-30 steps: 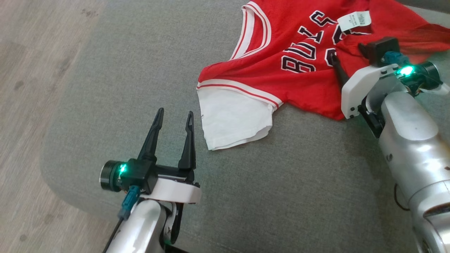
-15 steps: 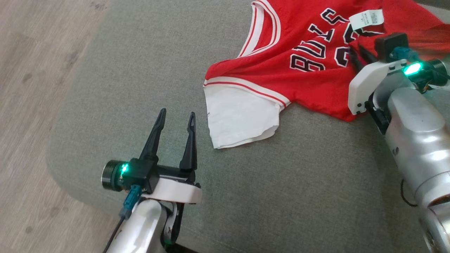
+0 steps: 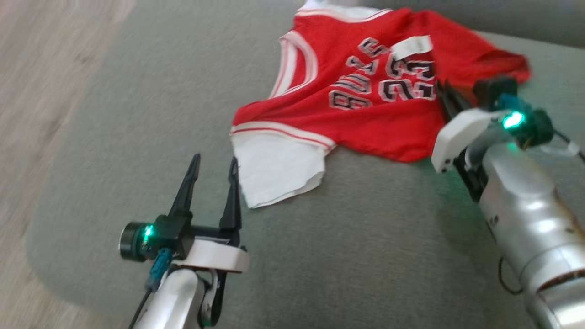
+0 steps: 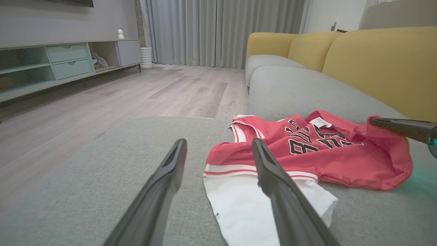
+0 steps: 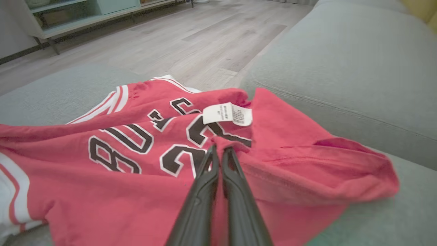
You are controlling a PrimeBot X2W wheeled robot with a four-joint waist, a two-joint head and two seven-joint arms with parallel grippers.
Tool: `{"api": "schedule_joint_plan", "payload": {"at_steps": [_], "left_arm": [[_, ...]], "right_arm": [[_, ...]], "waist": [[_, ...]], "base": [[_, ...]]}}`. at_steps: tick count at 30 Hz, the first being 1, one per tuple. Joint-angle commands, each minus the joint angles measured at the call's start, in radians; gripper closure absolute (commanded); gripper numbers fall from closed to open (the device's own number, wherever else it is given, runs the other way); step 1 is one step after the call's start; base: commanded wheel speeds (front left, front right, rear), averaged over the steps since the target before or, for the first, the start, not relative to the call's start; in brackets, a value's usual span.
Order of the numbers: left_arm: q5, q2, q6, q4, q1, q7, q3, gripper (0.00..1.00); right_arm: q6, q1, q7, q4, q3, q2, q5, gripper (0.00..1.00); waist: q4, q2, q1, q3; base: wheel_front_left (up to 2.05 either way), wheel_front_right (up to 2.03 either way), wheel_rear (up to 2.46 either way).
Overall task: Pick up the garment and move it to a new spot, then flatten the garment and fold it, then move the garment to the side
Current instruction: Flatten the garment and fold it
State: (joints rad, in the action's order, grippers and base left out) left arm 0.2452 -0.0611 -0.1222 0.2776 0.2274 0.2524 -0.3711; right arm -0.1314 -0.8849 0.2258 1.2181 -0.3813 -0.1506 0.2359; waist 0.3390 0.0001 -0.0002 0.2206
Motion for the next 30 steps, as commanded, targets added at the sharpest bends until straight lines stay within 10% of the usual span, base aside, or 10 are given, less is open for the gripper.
{"api": "schedule_joint_plan", "payload": {"at_steps": [1,21,22,23,30], "left_arm": [[-0.009,-0.026,0.001,-0.019,-0.003,0.009,0.044,0.0],[0.015,-0.07,-0.005,0.017,-0.095,-0.007,0.059,0.0],[0.017,-0.071,-0.006,0.019,-0.095,-0.008,0.059,0.0],[0.018,-0.071,-0.006,0.021,-0.096,-0.009,0.058,0.0],[0.031,-0.079,-0.009,0.033,-0.104,-0.01,0.062,0.0]], "right_arm": [[0.001,0.026,0.019,-0.035,-0.005,0.017,0.013,1.0],[0.001,0.353,0.036,-0.182,0.285,-0.017,-0.062,1.0],[0.001,0.367,0.036,-0.198,0.308,-0.015,-0.075,0.13],[0.001,0.383,0.036,-0.213,0.328,-0.009,-0.087,0.0],[0.001,0.531,0.036,-0.584,0.393,0.068,-0.143,0.0]], "waist": [[-0.067,-0.0001,0.0002,-0.061],[-0.254,-0.0001,0.0002,-0.186],[-0.257,-0.0001,0.0002,-0.188],[-0.26,-0.0001,0.0002,-0.19],[-0.285,-0.0001,0.0002,-0.209]], "base": [[0.0,0.0,0.0],[0.0,0.0,0.0],[0.0,0.0,0.0],[0.0,0.0,0.0],[0.0,0.0,0.0]]}}
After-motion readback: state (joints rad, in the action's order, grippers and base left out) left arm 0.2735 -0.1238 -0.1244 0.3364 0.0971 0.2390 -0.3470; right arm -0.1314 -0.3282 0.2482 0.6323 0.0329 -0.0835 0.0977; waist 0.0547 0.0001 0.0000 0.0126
